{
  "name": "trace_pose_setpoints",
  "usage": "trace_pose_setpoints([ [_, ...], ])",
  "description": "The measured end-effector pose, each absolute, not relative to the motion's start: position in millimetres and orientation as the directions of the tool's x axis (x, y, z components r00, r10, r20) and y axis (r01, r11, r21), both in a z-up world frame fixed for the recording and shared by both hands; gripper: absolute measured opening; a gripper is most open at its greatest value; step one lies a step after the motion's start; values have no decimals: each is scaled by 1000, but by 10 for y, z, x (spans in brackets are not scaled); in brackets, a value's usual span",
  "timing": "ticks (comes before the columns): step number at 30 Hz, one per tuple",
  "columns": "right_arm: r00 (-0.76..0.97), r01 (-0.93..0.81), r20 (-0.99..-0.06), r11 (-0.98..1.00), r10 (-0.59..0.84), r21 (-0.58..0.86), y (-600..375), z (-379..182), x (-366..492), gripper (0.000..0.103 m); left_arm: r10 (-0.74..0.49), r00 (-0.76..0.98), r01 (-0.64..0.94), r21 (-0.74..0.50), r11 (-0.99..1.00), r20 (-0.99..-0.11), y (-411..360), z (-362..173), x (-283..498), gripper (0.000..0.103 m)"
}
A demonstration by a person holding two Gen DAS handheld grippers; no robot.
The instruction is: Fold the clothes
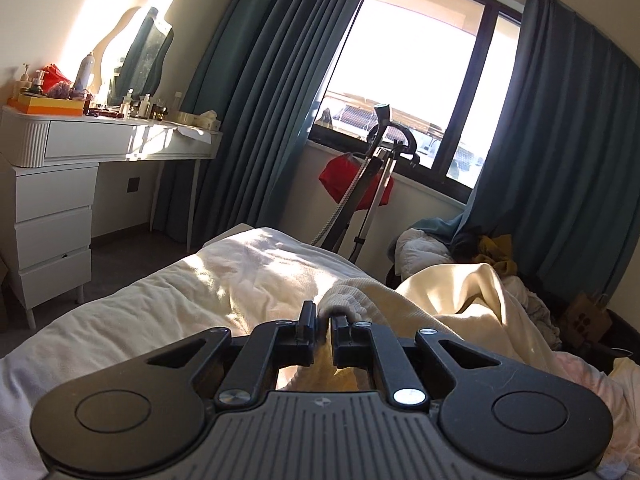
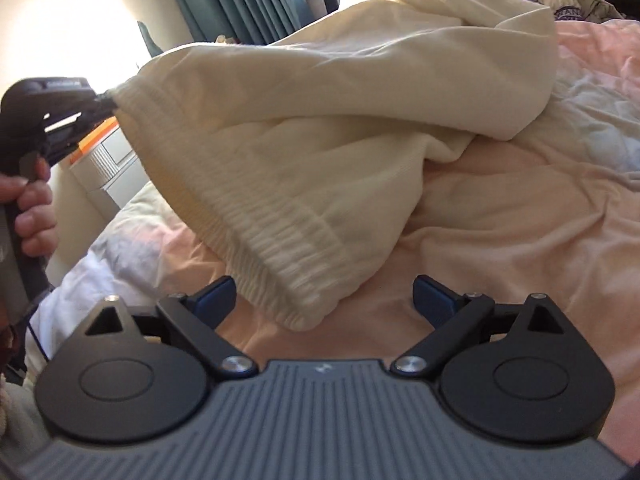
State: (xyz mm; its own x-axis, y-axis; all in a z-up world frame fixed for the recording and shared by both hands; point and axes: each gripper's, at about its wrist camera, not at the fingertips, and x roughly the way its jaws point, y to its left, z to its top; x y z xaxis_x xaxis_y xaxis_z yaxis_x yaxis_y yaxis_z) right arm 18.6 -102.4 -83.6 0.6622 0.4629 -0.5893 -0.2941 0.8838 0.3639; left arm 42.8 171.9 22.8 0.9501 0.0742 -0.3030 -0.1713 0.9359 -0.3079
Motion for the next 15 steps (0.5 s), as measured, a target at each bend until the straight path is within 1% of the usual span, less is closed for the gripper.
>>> trace_pose_setpoints([
  [2, 676, -286, -592, 897, 439, 337, -924, -888, 245, 85, 84, 947, -177, -284, 943, -311, 1700, 168, 539, 8],
  [3, 687, -276, -590, 903, 425, 330, -892, -911, 287, 78, 87, 946, -178, -273, 946, -312, 1708, 147, 580, 8],
  [4, 694, -262, -586, 904, 419, 338, -881, -935, 325, 74, 95, 944, -182, -260, 948, -315, 1682, 126, 634, 8],
  [8, 707, -262, -567, 902, 422, 344, -903, -931, 316, 64, 111, 937, -193, -226, 955, -331, 1666, 77, 750, 8],
  [10, 703, -268, -563, 895, 435, 357, -933, -893, 311, 57, 119, 932, -201, -214, 956, -344, 1658, 67, 763, 9],
  [13, 698, -255, -557, 883, 450, 393, -991, -826, 327, 50, 133, 927, -209, -188, 960, -351, 1627, 57, 755, 9],
  [15, 709, -243, -540, 876, 453, 416, -1054, -773, 314, 48, 141, 922, -215, -176, 960, -361, 1622, 45, 764, 10],
])
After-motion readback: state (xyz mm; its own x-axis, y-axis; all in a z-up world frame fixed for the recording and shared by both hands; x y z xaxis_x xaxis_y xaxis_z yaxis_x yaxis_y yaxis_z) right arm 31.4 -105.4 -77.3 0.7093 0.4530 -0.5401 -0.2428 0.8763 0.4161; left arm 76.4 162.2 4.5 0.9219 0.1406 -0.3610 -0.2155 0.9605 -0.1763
